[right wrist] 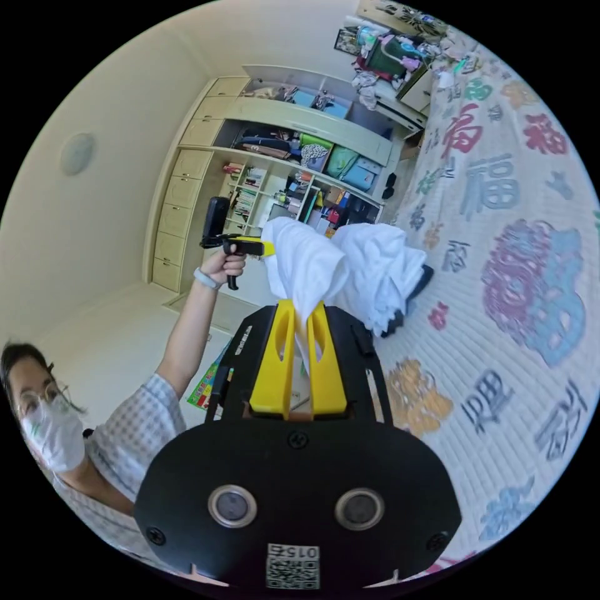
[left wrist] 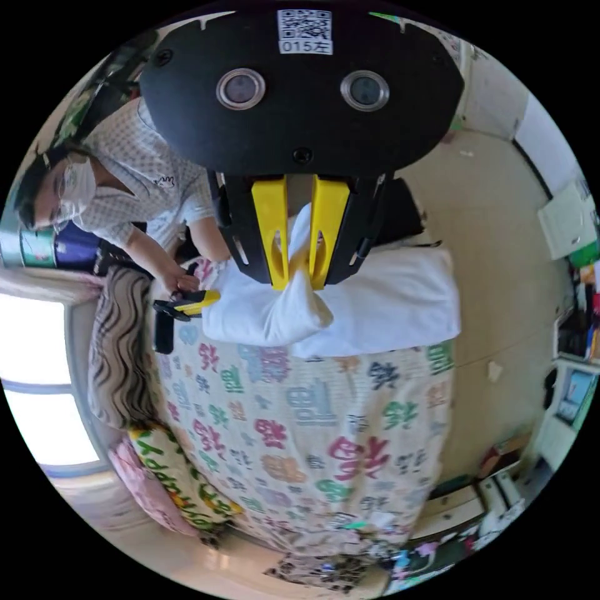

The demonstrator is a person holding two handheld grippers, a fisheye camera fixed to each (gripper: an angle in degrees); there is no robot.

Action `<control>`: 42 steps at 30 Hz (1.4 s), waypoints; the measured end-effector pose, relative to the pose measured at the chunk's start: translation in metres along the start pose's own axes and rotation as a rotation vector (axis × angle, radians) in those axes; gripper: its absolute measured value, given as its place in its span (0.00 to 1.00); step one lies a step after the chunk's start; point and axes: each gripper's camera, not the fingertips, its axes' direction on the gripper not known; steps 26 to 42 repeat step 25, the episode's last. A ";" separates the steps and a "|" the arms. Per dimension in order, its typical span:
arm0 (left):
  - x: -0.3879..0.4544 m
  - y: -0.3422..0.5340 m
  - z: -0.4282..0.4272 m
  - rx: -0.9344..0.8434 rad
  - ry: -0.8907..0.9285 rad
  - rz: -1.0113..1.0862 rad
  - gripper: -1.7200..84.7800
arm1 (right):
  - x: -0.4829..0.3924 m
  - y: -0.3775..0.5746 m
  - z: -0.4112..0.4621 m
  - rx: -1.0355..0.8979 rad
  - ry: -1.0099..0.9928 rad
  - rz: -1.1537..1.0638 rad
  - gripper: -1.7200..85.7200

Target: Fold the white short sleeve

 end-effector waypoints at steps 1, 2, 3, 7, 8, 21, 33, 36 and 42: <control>-0.011 0.011 -0.016 0.005 -0.071 -0.071 0.08 | -0.001 -0.018 0.029 -0.013 -0.002 0.002 0.05; -0.023 0.020 -0.027 0.012 -0.133 -0.148 0.08 | 0.000 -0.032 0.055 -0.015 0.002 0.015 0.05; -0.029 0.025 -0.030 0.011 -0.162 -0.189 0.08 | 0.000 -0.038 0.068 -0.013 0.006 0.022 0.05; -0.063 0.049 -0.010 0.015 -0.322 -0.384 0.08 | 0.020 -0.061 0.142 -0.073 0.108 0.092 0.07; -0.067 0.053 0.003 0.039 -0.357 -0.388 0.09 | 0.026 -0.060 0.153 -0.074 0.149 0.102 0.07; 0.012 0.221 0.025 0.611 -0.782 -0.357 0.06 | 0.044 0.063 0.100 0.008 0.281 0.059 0.06; 0.023 0.316 0.086 0.540 -0.432 -0.292 0.12 | 0.017 0.142 0.063 0.116 0.337 0.026 0.04; 0.023 0.316 0.086 0.540 -0.432 -0.292 0.12 | 0.017 0.142 0.063 0.116 0.337 0.026 0.04; 0.023 0.316 0.086 0.540 -0.432 -0.292 0.12 | 0.017 0.142 0.063 0.116 0.337 0.026 0.04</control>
